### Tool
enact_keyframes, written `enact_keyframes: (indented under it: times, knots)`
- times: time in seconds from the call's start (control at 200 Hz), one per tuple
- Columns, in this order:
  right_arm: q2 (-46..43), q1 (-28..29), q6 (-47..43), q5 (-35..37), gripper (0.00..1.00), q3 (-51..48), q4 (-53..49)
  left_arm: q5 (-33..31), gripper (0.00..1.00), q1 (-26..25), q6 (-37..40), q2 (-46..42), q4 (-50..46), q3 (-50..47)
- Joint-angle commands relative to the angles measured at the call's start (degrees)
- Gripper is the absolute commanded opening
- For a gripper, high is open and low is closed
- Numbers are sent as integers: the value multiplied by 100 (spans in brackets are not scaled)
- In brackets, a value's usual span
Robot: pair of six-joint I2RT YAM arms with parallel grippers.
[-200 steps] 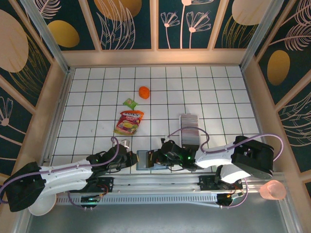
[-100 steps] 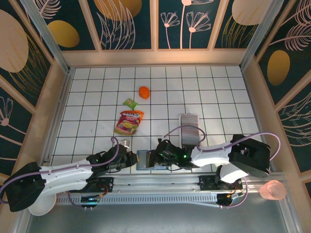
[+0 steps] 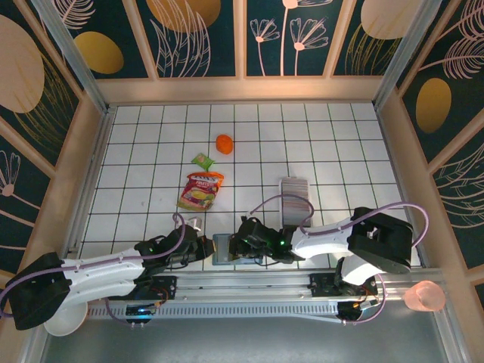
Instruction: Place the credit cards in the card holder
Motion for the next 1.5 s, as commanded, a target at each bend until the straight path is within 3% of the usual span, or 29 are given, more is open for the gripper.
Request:
enact_keyframes:
  times: [0.0,0.345,0.591,1.151,1.491]
  knots:
    - [-124,48,-75,200,18,158,-271,-71,0,-27,-6,91,-165,-126]
    - [-235,71,-413,680,42,629,-1514,-57,0,-25,6,95,-147,-124]
    - [-106,114,-607,833,42,932,-2153,-57,0,-25,16,110,-147,-114]
    - [627,330,-772,743,39,1527,-2174,-41,0,-27,-1,86,-145,-151]
    - [286,365,-763,1080,42,1497,-2716,-72,0,-27,-18,5,-176,-186]
